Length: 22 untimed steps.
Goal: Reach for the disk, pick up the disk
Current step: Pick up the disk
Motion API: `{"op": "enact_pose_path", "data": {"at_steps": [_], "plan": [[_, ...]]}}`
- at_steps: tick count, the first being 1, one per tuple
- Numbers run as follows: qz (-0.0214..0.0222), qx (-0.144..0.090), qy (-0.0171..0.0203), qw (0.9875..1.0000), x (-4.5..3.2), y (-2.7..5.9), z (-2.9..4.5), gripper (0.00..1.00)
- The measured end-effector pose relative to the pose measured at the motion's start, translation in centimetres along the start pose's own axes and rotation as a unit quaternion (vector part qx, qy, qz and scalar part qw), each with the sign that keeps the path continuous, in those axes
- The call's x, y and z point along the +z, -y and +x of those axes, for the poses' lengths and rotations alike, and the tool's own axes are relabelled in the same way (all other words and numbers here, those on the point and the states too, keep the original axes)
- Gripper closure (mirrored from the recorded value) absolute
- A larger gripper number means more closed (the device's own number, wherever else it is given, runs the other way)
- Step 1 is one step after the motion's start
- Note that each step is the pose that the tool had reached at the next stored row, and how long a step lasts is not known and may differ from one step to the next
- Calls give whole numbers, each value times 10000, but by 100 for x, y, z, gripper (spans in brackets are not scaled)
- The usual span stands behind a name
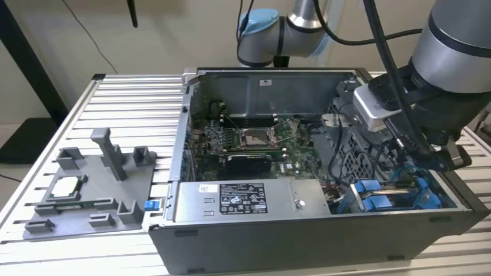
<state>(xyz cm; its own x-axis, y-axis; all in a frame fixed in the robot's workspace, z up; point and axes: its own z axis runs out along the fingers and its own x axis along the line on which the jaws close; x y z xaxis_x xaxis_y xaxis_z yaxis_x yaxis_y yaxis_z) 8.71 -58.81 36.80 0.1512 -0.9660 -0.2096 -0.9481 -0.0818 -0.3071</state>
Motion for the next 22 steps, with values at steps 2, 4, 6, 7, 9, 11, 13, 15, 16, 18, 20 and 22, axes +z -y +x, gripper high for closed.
{"op": "enact_pose_path", "data": {"at_steps": [2,4,6,7,9,11,13,15,16,18,20,22], "plan": [[-66,17,5,10000,10,52,6,0],[-119,30,11,9999,25,104,13,0],[-184,47,16,9998,40,155,20,0],[-234,60,20,9997,43,173,21,0],[-336,84,26,9994,37,200,21,0],[-420,106,33,9991,20,229,20,0],[-500,126,41,9987,5,265,19,0],[-598,152,48,9981,11,313,24,0],[-633,160,52,9979,21,347,30,0],[-716,181,58,9973,42,416,41,0],[-771,195,64,9968,51,449,45,0],[-799,202,66,9966,50,450,49,0]]}}
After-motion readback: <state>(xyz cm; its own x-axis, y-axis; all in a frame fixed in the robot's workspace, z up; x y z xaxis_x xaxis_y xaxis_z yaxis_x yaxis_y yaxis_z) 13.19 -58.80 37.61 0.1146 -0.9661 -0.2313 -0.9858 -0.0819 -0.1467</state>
